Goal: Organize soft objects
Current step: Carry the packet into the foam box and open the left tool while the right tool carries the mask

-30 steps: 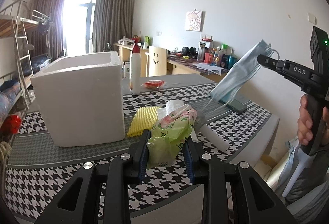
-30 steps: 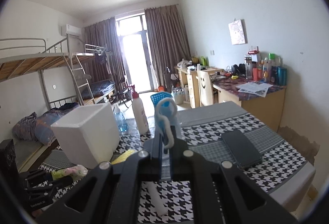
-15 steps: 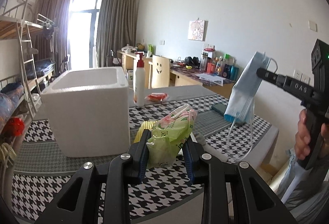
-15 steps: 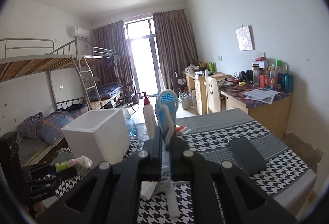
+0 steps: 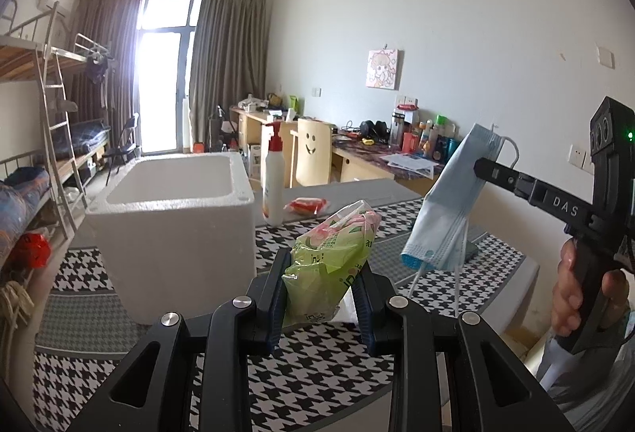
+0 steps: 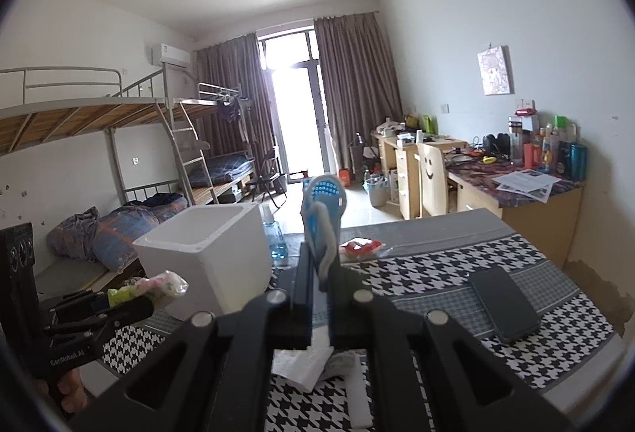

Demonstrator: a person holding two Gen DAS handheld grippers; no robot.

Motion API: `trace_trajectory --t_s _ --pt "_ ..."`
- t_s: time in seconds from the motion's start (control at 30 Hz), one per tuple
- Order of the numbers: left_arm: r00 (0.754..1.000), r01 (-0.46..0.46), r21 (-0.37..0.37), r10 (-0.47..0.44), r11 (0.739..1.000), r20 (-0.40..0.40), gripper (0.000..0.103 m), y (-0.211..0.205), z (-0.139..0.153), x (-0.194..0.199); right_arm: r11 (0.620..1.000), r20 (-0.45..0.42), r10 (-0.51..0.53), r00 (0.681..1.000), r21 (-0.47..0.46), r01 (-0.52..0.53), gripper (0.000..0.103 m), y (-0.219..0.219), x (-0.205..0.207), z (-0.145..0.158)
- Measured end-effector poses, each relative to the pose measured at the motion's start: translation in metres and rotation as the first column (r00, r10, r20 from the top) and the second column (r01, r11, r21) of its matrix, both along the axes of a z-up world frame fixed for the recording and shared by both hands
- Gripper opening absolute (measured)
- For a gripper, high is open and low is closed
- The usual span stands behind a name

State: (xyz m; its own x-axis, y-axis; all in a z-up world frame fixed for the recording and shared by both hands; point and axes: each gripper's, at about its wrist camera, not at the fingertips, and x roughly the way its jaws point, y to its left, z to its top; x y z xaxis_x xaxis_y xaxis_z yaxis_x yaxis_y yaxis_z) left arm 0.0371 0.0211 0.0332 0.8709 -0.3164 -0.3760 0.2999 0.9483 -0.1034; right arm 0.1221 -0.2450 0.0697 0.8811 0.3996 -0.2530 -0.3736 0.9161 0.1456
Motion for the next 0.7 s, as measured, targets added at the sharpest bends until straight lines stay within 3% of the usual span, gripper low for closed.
trace_trajectory --t_s 0.7 --pt "0.997 -0.058 0.011 0.058 0.998 0.055 0.032 -0.001 0.033 0.024 1.000 0.015 0.029 0.999 -0.011 -0.029 0.006 0.016 0.024 0.016"
